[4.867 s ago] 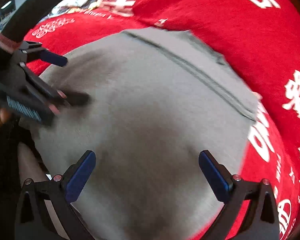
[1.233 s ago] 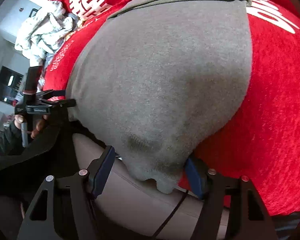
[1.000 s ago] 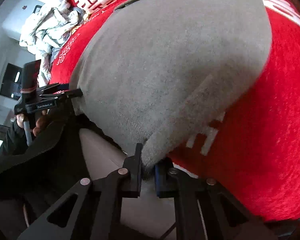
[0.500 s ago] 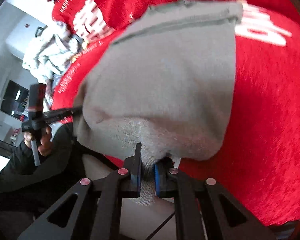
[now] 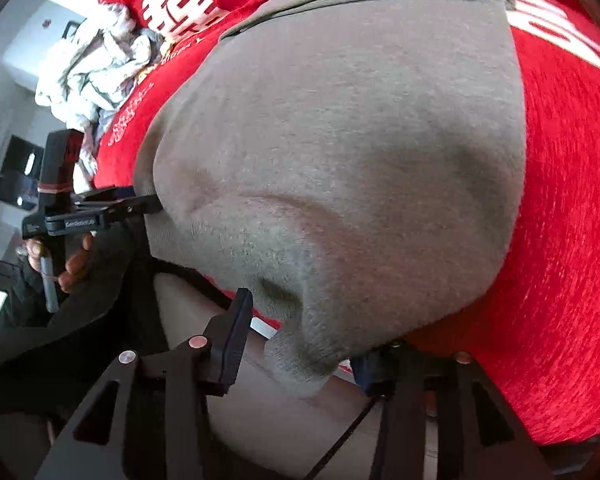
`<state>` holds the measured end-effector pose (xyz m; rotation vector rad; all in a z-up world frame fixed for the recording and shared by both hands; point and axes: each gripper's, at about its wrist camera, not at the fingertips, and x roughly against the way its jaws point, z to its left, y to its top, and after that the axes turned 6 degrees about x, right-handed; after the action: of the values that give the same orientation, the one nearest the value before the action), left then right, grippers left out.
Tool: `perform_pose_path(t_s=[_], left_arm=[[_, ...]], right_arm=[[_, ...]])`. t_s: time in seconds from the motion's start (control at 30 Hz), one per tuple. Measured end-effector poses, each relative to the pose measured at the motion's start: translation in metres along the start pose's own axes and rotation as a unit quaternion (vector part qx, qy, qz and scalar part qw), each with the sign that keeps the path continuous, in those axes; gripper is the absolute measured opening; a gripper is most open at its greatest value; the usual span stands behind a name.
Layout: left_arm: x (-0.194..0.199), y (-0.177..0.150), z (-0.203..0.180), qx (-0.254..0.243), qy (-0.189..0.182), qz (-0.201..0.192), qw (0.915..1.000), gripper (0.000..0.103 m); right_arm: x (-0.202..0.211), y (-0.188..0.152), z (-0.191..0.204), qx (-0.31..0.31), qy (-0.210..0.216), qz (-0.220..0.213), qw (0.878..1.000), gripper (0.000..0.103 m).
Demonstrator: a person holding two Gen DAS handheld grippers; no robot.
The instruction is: Fold small clothes
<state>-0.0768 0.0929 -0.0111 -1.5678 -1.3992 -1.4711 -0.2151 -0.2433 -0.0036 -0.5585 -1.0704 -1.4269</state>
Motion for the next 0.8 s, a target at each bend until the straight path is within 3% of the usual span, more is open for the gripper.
perform_pose_path(t_s=[0.03,0.07,0.17,0.4,0.6,0.8], left_arm=[[0.003,-0.001,0.003,0.005,-0.013,-0.005,0.9999,0.022],[0.006,-0.002,0.008,0.013,-0.027,-0.002,0.9996,0.014],[0.013,-0.006,0.014,0.028,-0.035,-0.01,0.9989,0.014],[0.064,-0.004,0.026,0.043,-0.081,-0.101,0.9906,0.013],[0.091,0.017,0.032,0.061,-0.102,-0.157,0.9804,0.013],[0.105,0.056,0.013,0.083,-0.121,-0.198,0.9691,0.013]], right_arm=[[0.003,-0.002,-0.001,0.006,0.0,-0.001,1.0,0.01],[0.005,0.0,0.002,0.01,-0.001,-0.01,1.0,0.011],[0.021,0.002,0.006,0.02,0.002,-0.042,0.999,0.011],[0.067,0.012,0.017,0.035,0.021,-0.128,0.991,0.011],[0.091,0.033,0.014,0.026,0.031,-0.187,0.982,0.011],[0.11,0.054,-0.002,-0.003,0.034,-0.228,0.973,0.011]])
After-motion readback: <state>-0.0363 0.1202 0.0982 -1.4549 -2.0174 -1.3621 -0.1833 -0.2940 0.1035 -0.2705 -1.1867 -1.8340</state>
